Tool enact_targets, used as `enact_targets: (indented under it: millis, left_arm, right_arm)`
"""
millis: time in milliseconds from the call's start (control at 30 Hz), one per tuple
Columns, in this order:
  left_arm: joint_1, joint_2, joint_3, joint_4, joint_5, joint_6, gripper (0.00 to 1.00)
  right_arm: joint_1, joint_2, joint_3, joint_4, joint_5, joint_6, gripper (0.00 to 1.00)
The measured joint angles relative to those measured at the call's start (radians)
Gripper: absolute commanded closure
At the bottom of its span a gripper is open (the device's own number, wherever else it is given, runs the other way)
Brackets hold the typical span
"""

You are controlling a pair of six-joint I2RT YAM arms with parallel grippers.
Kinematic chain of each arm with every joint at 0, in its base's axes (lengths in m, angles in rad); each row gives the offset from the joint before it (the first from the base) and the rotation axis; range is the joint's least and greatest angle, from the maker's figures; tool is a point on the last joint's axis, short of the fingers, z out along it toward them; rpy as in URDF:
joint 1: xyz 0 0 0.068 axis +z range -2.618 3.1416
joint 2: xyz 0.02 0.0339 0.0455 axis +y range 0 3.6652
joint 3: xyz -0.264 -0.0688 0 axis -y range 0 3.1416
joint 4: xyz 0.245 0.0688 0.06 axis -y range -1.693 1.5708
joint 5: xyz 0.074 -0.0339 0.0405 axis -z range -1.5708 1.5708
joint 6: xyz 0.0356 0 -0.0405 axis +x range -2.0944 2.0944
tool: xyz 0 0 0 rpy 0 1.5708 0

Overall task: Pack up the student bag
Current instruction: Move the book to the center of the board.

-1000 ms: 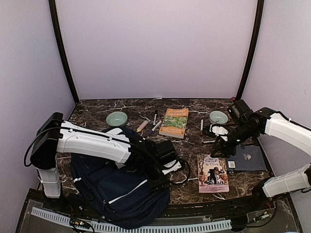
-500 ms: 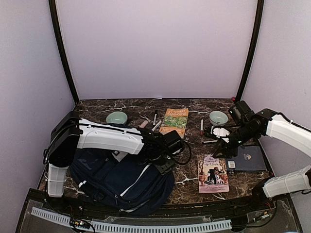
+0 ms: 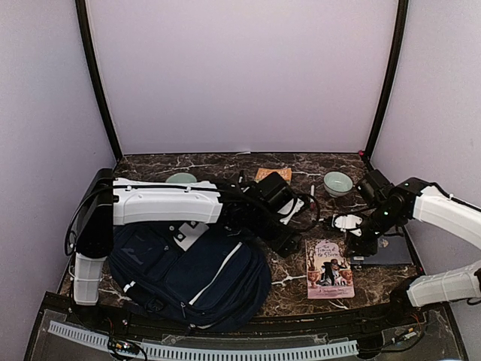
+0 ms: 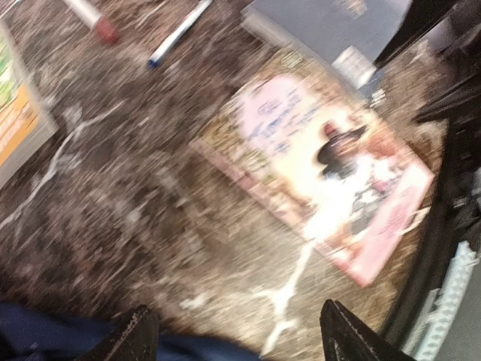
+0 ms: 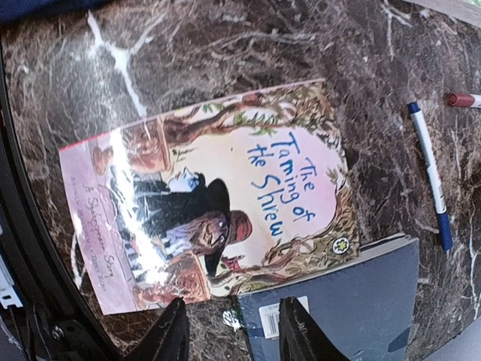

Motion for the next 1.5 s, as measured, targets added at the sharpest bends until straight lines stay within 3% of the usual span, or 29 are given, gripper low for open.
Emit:
enact_targets:
  millis: [267,433,667,1033,1500]
  left_arm:
    - [0.013,0.027,0.001,0.189,0.224,-0.13,0.28]
    - [0.061,0.066,-0.099,0.338,0.37,-0.239,0.29]
    - [0.101,0.141,-0.145,0.42,0.488,-0.335,0.28]
    - [0.12,0.194,-0.109,0.429,0.557,-0.443,0.28]
    - [0.165,0.203,-0.138,0.493,0.629,-0.547,0.29]
  right_arm:
    - [-0.002,-0.01,-0.074,-0.024,0.046,-0.063,0.69]
    - [-0.002,-0.01,-0.132,-0.001,0.069,-0.091,0.76]
    - [-0.002,-0.008,-0.212,0.065,0.08,-0.121,0.81]
    - [0.006,0.12,-0.238,0.203,0.073,-0.127,0.9]
    - [0.074,0.306,-0.127,0.373,0.043,-0.011,0.97]
